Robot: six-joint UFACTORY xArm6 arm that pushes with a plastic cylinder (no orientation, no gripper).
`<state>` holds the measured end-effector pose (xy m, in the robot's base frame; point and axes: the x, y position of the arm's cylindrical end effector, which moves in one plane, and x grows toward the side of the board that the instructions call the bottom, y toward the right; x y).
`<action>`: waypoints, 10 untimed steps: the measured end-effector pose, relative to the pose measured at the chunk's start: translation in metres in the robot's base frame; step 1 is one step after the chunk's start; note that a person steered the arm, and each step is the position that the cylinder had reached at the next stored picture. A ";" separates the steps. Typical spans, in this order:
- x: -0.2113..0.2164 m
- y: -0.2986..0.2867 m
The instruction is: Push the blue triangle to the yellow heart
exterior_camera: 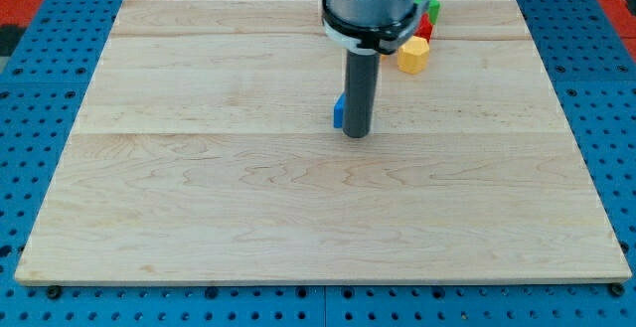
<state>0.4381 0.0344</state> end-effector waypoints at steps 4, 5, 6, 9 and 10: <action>-0.045 -0.042; -0.055 -0.045; -0.063 -0.042; -0.098 0.001; -0.108 0.017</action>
